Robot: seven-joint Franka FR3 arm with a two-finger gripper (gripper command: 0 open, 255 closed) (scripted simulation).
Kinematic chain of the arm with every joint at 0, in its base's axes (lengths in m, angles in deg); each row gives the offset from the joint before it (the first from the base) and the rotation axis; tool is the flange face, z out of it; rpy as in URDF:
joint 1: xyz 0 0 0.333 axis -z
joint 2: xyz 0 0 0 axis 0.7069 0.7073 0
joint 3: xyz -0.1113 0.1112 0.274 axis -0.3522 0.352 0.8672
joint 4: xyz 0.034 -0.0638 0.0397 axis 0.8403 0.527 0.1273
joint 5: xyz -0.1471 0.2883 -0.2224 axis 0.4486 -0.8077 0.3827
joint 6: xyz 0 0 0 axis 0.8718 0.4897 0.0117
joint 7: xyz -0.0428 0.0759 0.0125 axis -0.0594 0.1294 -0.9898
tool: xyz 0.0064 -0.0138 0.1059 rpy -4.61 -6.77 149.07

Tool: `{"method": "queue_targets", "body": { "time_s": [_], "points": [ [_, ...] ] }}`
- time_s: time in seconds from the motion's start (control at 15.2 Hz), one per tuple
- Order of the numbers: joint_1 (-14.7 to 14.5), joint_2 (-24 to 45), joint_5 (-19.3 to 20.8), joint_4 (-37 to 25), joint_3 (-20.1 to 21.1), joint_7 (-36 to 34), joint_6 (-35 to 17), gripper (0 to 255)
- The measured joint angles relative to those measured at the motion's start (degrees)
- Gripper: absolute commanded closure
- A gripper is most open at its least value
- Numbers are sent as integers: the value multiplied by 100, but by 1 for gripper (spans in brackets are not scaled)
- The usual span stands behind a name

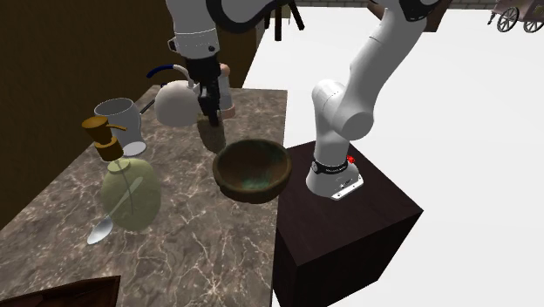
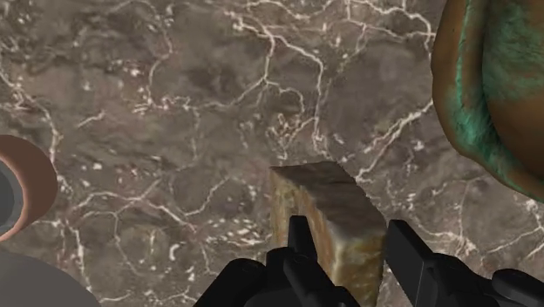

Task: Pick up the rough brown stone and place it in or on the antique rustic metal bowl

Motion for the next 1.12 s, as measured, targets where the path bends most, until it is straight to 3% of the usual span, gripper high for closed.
{"method": "queue_targets", "body": {
  "time_s": [1.12],
  "points": [
    [-13,123,-1,-1422,4,-73,1298,255]
  ]
}}
